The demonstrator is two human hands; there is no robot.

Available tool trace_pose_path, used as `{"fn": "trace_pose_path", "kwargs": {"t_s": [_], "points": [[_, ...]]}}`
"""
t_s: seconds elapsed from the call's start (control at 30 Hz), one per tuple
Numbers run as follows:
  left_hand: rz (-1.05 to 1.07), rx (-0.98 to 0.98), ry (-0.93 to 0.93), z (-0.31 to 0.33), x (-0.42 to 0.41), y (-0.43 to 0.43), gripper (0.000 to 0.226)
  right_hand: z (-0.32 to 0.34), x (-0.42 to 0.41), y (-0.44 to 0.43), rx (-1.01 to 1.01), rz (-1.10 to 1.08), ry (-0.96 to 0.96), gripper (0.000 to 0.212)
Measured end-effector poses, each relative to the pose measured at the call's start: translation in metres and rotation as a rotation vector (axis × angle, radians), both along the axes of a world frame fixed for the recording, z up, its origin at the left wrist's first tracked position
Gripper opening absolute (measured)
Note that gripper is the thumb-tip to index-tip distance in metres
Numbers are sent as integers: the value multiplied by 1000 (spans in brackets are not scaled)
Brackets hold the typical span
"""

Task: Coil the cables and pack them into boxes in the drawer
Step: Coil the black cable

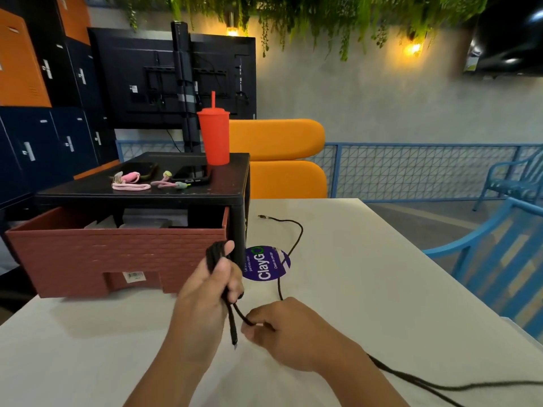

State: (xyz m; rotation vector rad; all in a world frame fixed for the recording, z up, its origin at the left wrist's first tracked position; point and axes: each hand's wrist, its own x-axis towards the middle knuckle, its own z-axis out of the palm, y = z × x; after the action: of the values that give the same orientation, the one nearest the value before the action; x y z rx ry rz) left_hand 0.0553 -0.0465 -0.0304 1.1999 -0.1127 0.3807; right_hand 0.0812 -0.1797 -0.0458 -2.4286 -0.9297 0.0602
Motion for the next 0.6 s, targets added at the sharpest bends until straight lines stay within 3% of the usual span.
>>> {"fn": "trace_pose_path", "kwargs": {"t_s": [0.07,0.13,0.33,0.5,0.6], "points": [[81,316,-70,-9,0,-6,21,4,-4,1,-25,39,-38,23],[114,515,-111,-16,0,-8,17,8,-8,1,-46,70,-117,21],[178,786,-120,-23,5,-3,19,12,-4,-3,-77,76,-242,23],[45,771,-98,-23,4,-3,15,28,-4,-12,-21,1,-413,32],[-77,610,13,-13,0,-3,26,23,8,-18,86,-109,-701,35]]}}
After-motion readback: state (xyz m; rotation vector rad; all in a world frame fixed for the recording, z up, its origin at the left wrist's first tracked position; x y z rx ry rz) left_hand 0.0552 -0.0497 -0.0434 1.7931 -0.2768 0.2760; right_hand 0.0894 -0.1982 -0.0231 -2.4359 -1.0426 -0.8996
